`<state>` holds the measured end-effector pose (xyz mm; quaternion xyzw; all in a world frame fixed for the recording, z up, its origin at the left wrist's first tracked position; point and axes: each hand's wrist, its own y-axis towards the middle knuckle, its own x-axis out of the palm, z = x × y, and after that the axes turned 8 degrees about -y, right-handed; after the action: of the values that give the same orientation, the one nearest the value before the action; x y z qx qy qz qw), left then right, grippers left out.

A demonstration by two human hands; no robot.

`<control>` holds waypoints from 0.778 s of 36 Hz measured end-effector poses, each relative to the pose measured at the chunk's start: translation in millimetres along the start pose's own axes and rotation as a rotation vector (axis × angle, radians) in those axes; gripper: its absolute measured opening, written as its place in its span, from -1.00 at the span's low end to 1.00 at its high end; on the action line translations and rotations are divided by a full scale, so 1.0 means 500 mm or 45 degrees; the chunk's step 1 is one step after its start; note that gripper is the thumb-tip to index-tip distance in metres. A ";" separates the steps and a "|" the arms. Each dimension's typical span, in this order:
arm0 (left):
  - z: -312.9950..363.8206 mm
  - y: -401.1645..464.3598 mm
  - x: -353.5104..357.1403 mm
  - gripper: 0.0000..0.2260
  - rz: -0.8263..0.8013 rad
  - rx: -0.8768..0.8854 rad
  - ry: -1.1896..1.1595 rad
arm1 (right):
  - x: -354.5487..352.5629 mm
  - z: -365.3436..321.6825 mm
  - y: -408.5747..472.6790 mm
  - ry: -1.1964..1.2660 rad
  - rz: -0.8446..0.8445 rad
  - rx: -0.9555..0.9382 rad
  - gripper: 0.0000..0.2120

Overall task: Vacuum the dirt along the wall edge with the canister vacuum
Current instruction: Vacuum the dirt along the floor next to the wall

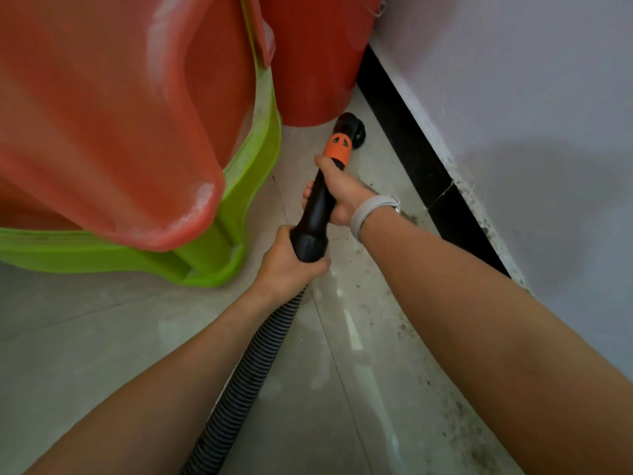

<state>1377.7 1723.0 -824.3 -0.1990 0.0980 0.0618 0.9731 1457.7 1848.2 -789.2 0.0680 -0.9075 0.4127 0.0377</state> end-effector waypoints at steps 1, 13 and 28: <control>0.004 0.009 0.002 -0.48 -0.002 -0.001 -0.006 | -0.002 -0.007 0.004 -0.005 0.005 -0.003 -0.70; -0.010 0.032 0.033 -0.50 -0.180 -0.035 0.048 | -0.065 0.017 0.026 0.120 0.096 -0.069 -0.71; -0.053 -0.092 -0.007 -0.54 -0.415 -0.086 0.245 | -0.078 0.167 -0.083 0.290 0.319 -0.051 -0.76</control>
<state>1377.1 1669.9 -830.0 -0.2497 0.1551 -0.1125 0.9492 1501.7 1762.0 -817.9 -0.0937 -0.9068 0.4012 0.0897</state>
